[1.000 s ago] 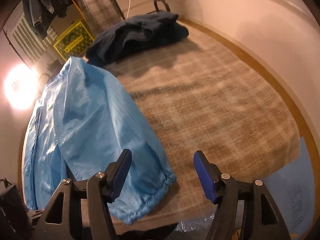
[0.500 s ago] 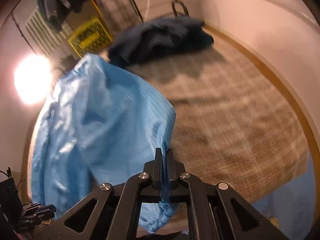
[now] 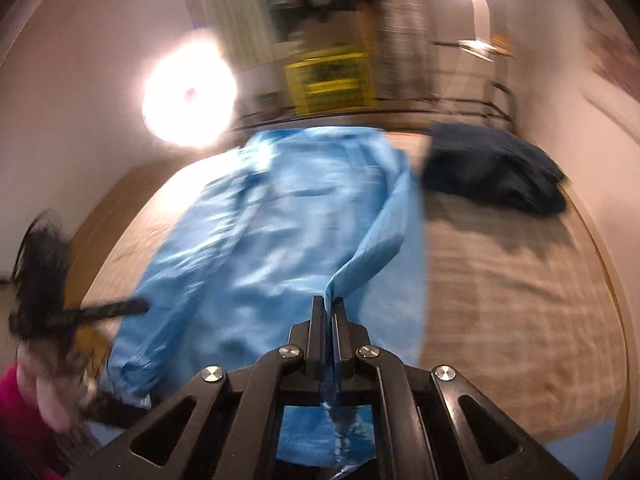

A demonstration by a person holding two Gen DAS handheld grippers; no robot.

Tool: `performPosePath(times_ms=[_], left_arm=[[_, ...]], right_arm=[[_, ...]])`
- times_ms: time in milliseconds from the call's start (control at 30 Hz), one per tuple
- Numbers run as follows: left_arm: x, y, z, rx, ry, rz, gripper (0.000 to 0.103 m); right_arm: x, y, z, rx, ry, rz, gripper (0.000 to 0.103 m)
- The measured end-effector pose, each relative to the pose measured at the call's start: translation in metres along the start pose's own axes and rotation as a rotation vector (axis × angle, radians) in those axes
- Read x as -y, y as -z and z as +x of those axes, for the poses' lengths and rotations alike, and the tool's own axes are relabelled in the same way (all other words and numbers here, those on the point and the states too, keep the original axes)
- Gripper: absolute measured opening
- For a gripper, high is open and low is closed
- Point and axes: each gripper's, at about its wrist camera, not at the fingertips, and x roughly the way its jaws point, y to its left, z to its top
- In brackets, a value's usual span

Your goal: Fold large clothes

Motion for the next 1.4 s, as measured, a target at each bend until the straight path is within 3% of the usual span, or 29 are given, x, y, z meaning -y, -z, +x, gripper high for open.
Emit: performPosePath(times_ms=[100,267,467,533,567,600,800,1033,1167,1400], left_arm=[[-0.017,-0.001,-0.010,0.022,-0.020,-0.028,0.012],[-0.043,0.000,-0.015,0.027,-0.043,-0.085,0.012],[-0.057,0.007,-0.001,-0.030,-0.052,-0.099,0.013],[-0.058,0.010,0.005,-0.052,-0.051,-0.102,0.028],[-0.059,0.010,0.008,-0.059,-0.048,-0.106,0.033],[-0.058,0.011,0.012,-0.066,-0.046,-0.106,0.038],[-0.045,0.004,0.032,-0.115,-0.033,-0.074,0.038],[-0.024,-0.041,0.047,-0.122,-0.045,-0.001,0.038],[-0.032,-0.064,0.070,-0.134,-0.063,-0.029,0.038],[-0.046,-0.072,0.106,-0.179,-0.068,-0.045,0.038]], right_arm=[[-0.061,0.009,0.019,-0.056,-0.083,-0.151,0.000],[-0.126,0.046,0.068,-0.197,-0.155,-0.323,0.000],[-0.145,0.088,0.100,-0.332,-0.186,-0.442,0.000],[-0.141,0.089,0.097,-0.338,-0.179,-0.451,0.021],[-0.139,0.088,0.092,-0.329,-0.181,-0.447,0.043],[-0.133,0.084,0.086,-0.318,-0.185,-0.439,0.054],[-0.083,0.046,0.044,-0.221,-0.280,-0.302,0.056],[0.005,-0.011,0.045,-0.125,-0.188,-0.091,0.056],[0.059,-0.047,0.067,-0.093,-0.191,0.080,0.056],[0.137,-0.097,0.147,-0.093,-0.198,0.333,0.056]])
